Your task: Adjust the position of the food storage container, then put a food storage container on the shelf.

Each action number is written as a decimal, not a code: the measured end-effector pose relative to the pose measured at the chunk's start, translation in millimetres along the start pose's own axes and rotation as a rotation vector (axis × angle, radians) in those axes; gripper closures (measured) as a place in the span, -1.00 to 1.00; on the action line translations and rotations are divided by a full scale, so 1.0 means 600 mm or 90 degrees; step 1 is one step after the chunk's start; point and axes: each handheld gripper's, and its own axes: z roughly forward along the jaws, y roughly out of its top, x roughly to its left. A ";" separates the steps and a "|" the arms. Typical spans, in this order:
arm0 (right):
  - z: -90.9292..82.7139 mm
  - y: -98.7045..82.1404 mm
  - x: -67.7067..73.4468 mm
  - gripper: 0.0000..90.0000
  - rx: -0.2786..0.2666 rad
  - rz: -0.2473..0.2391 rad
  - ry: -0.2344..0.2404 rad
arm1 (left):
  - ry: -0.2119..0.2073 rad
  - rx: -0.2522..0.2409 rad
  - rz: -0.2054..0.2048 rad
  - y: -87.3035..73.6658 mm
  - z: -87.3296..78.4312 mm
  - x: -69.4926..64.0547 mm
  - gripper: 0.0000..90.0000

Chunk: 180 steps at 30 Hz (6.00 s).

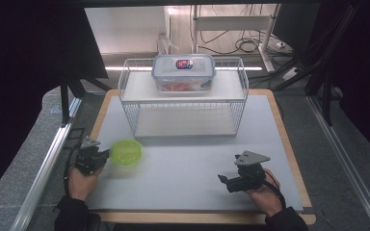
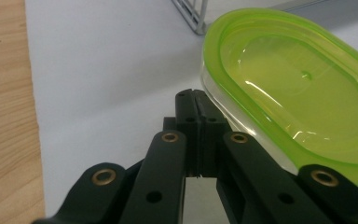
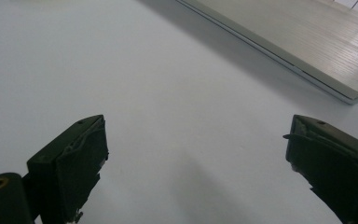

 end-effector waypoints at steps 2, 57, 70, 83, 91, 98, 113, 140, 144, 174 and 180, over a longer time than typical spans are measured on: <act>0.000 0.000 0.000 -0.89 0.000 0.001 0.000 | -0.003 0.004 -0.008 -0.004 0.002 0.004 1.00; 0.014 -0.005 0.003 -0.88 0.028 -0.001 0.015 | -0.182 0.056 0.093 0.041 0.100 -0.139 1.00; 0.014 -0.005 0.003 -0.88 0.029 0.000 0.017 | -0.219 0.067 0.151 0.055 0.117 -0.200 0.99; 0.014 -0.005 0.004 -0.88 0.030 -0.001 0.019 | -0.246 0.074 0.184 0.053 0.117 -0.245 0.99; 0.013 -0.005 0.004 -0.88 0.030 -0.001 0.020 | -0.227 0.076 0.196 0.050 0.107 -0.241 0.89; 0.014 -0.006 0.003 -0.88 0.028 0.001 0.023 | -0.190 0.055 0.206 0.043 0.081 -0.230 0.63; 0.013 -0.005 0.002 -0.89 0.007 0.015 0.032 | -0.158 -0.019 0.220 0.011 0.020 -0.213 -0.46; 0.022 0.001 -0.006 -0.90 0.027 0.042 0.072 | -0.119 -0.032 0.252 -0.016 0.008 -0.200 -0.96; 0.029 0.011 -0.009 -0.96 0.021 0.067 0.079 | -0.115 -0.034 0.255 -0.017 0.008 -0.202 -0.97; 0.149 0.141 -0.037 0.06 0.047 0.168 0.204 | -0.100 -0.020 0.282 -0.020 0.010 -0.206 -0.91; 0.178 0.148 -0.042 0.26 0.054 0.174 0.220 | -0.098 -0.016 0.291 -0.021 0.010 -0.208 -0.90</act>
